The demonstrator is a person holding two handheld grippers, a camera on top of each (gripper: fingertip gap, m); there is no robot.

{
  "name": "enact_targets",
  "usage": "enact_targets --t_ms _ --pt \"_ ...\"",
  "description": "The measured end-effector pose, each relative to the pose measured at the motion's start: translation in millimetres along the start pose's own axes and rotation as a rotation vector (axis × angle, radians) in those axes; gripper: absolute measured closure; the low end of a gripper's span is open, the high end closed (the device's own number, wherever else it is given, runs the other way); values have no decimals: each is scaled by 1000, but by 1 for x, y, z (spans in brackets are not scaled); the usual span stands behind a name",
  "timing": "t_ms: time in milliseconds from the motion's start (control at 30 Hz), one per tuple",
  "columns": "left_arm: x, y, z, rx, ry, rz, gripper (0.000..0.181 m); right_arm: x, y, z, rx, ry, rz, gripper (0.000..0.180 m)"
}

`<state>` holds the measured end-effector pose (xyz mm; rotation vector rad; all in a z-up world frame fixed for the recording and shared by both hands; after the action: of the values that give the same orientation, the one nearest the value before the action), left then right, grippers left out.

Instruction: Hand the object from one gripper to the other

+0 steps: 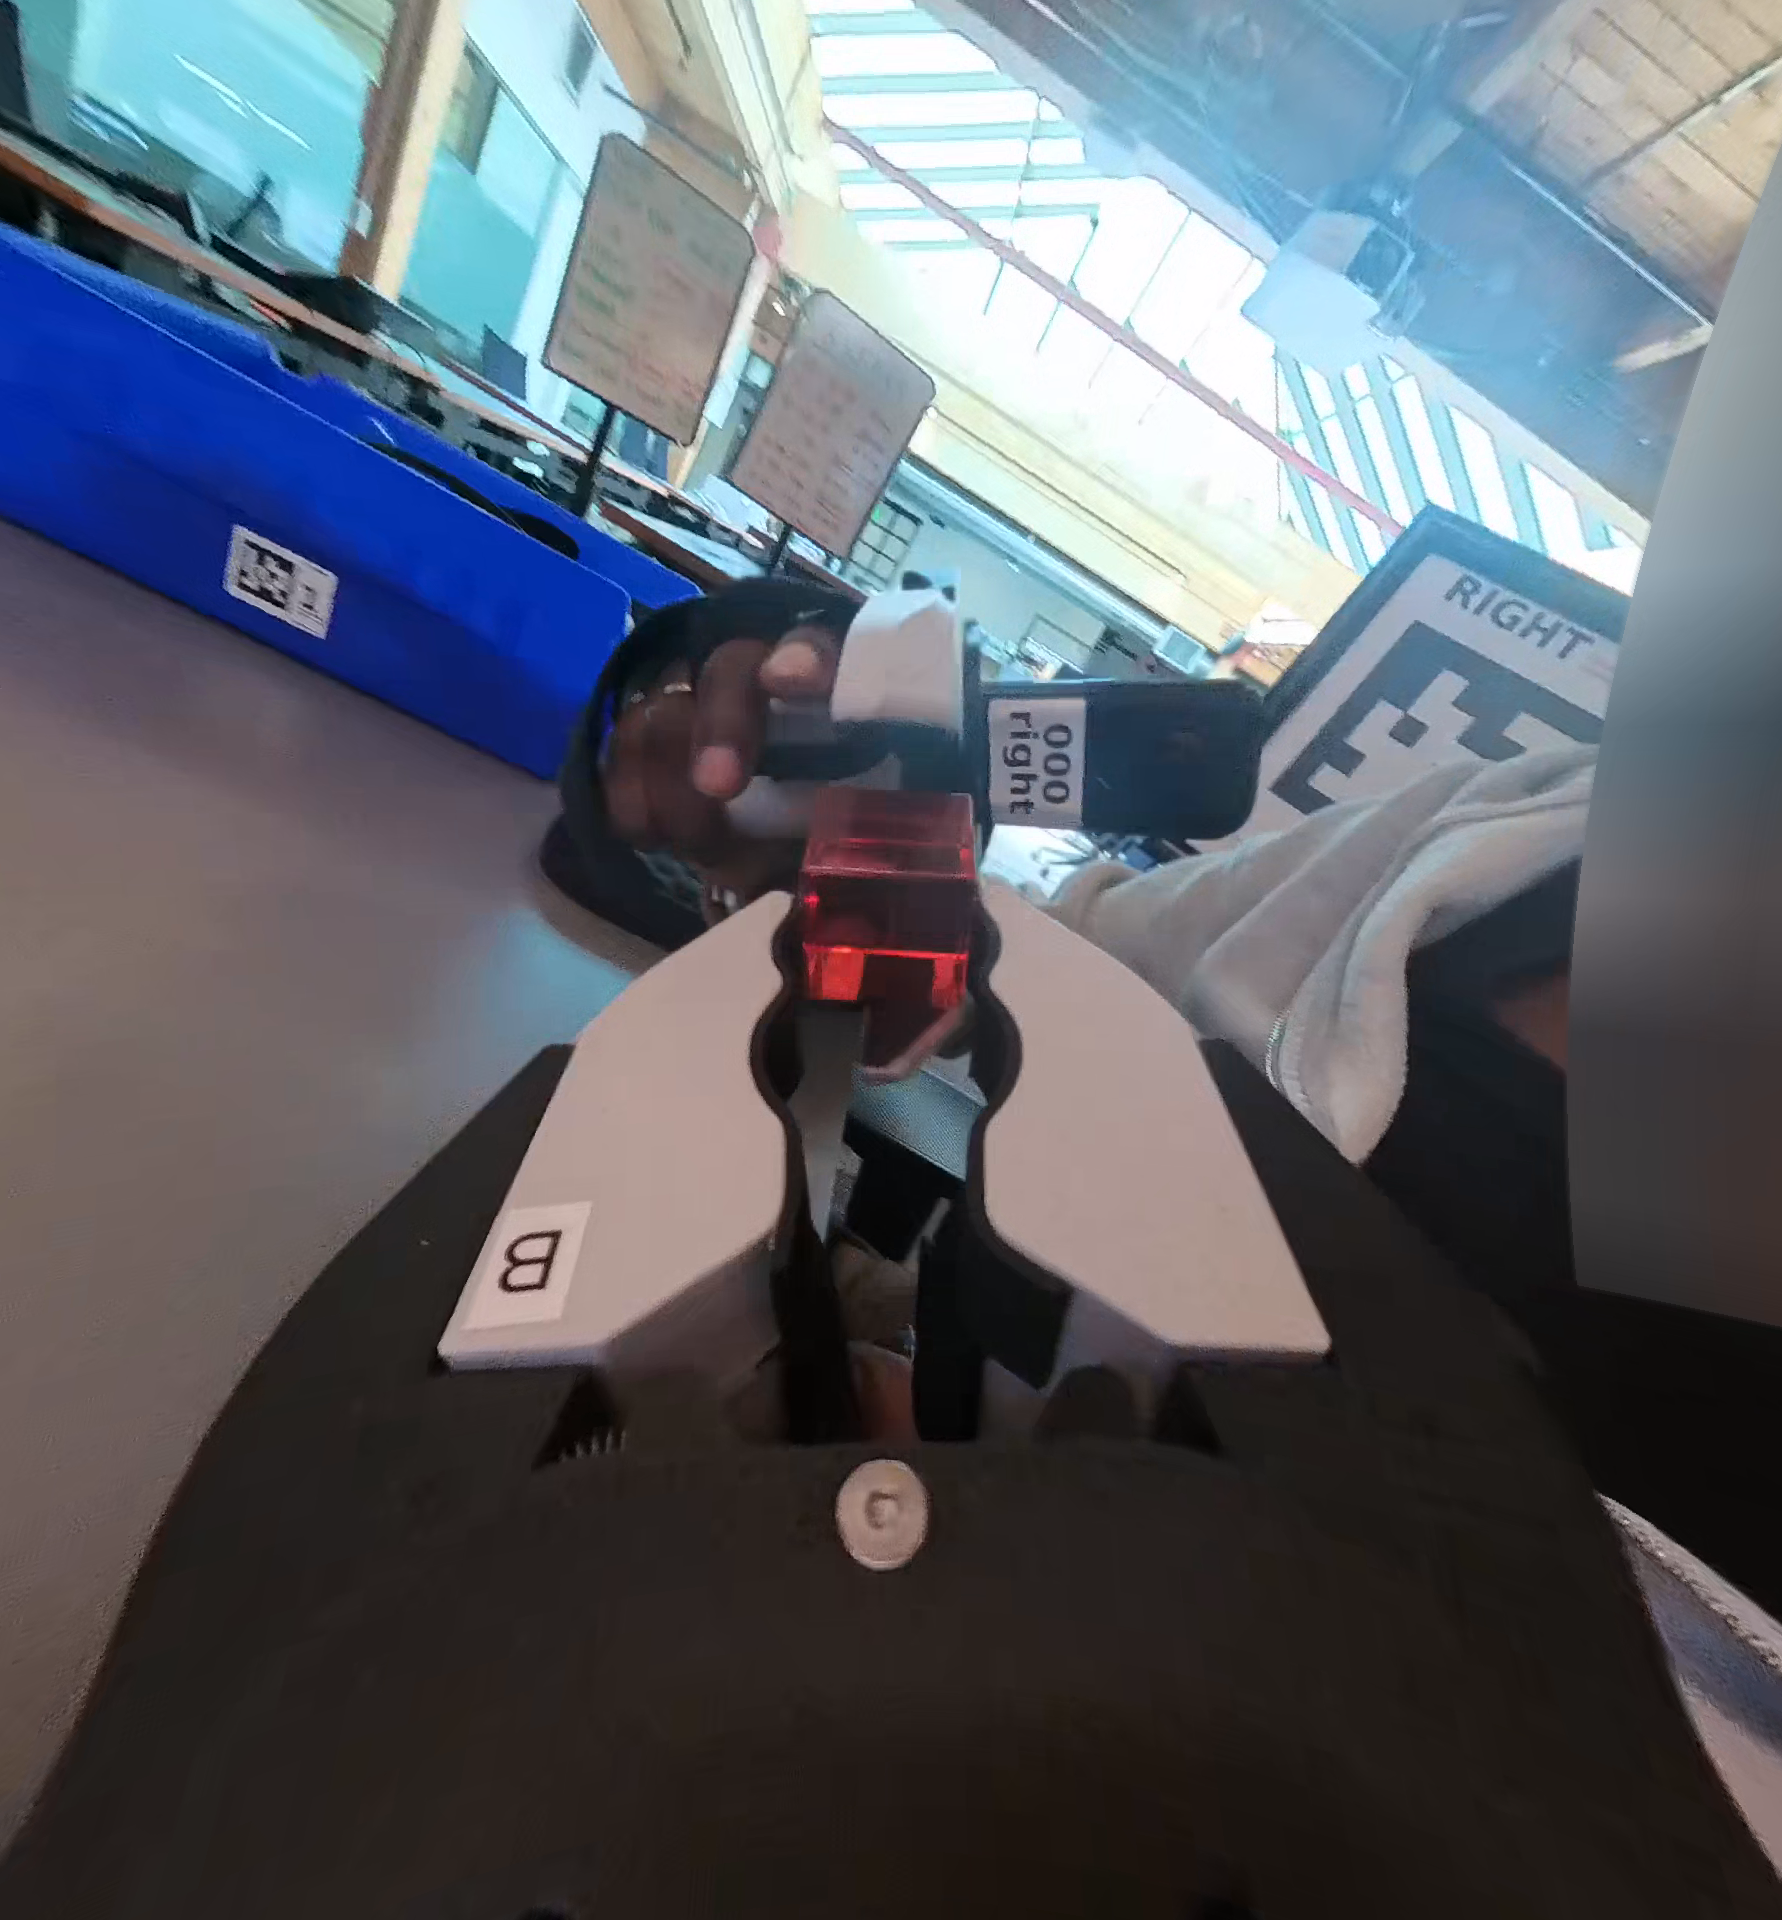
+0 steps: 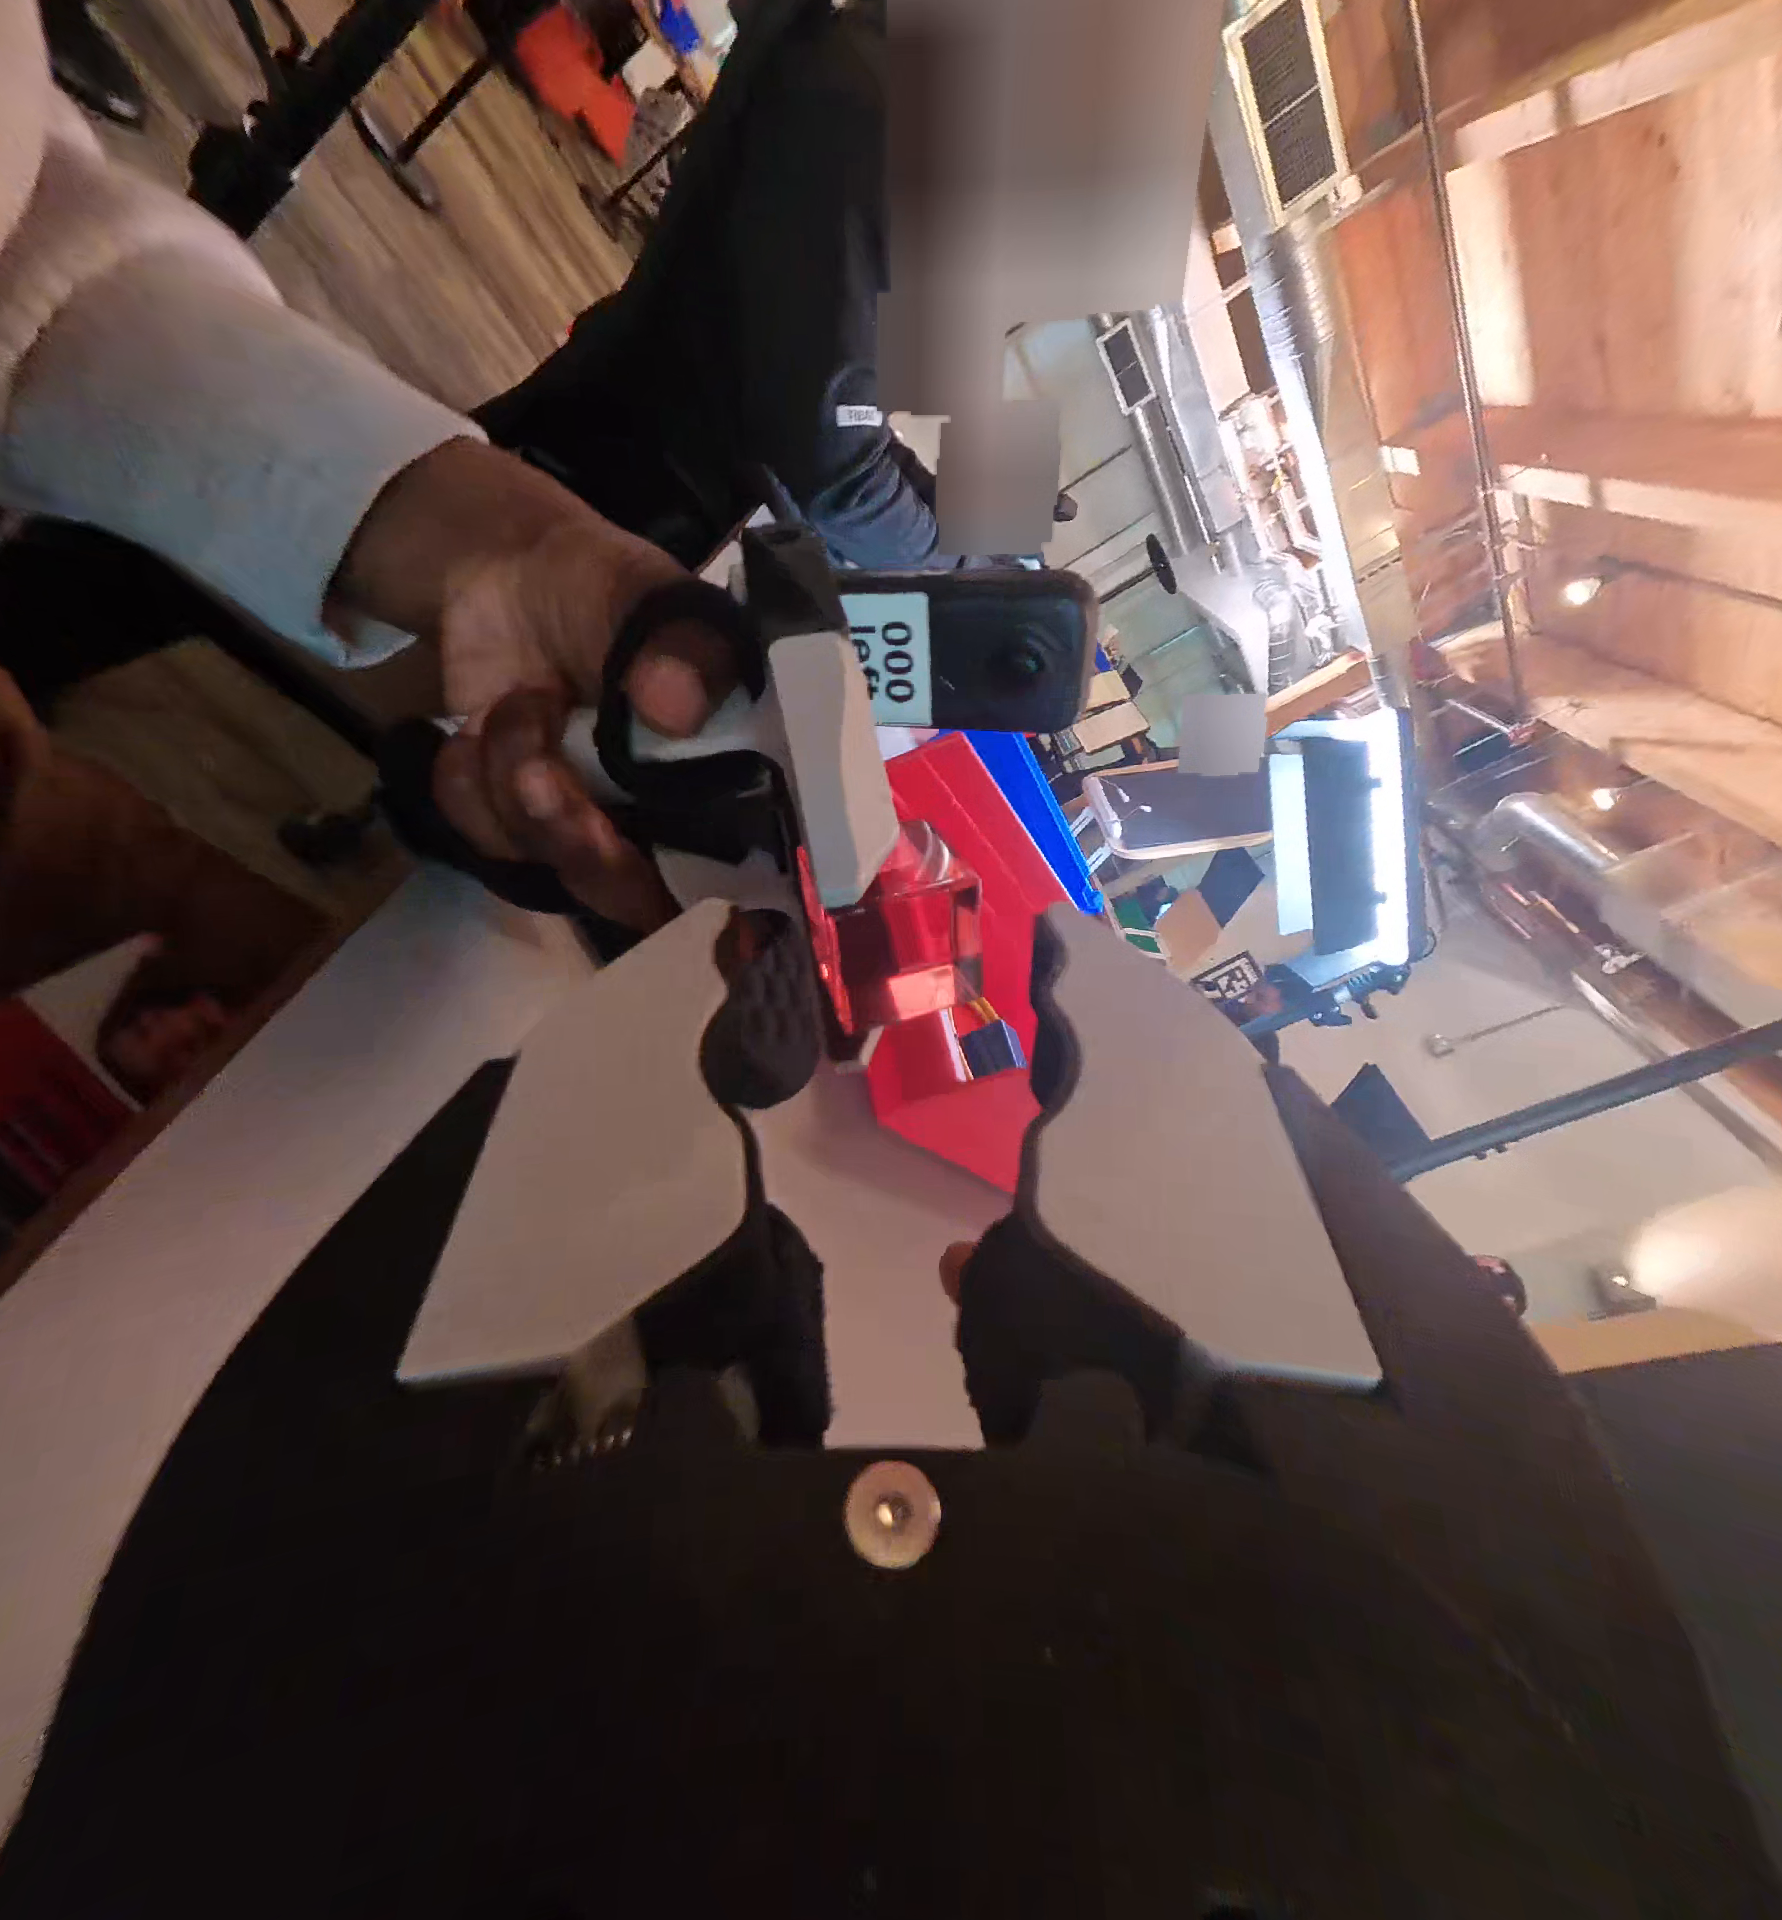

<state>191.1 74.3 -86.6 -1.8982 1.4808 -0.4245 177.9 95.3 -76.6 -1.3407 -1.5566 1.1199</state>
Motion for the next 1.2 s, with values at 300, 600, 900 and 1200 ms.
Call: enact_targets --t_ms 300,600,900,1200 --pt "17 -3 -15 -836 -113 -304 114 0 -3 14 -598 -65 -195 149" --pt "6 9 -1 -1515 71 -613 145 -2 11 13 -1512 -312 -571 150" --pt "15 0 -24 -658 -151 -355 152 1 -14 22 -1047 -241 -243 116" --pt "6 -3 -6 -39 -34 -6 152 2 -9 1 -210 -48 -9 120"
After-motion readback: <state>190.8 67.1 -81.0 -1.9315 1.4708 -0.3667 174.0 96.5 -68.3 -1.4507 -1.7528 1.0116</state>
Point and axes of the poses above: each gripper's, where its closed fingertips meet, x back along the fingers, z out of its underside, y = z × x across the jaws, the point moved 3 cm from there along x, back along the fingers, and after that the axes turned 14 degrees about x, right-handed, at the moved point
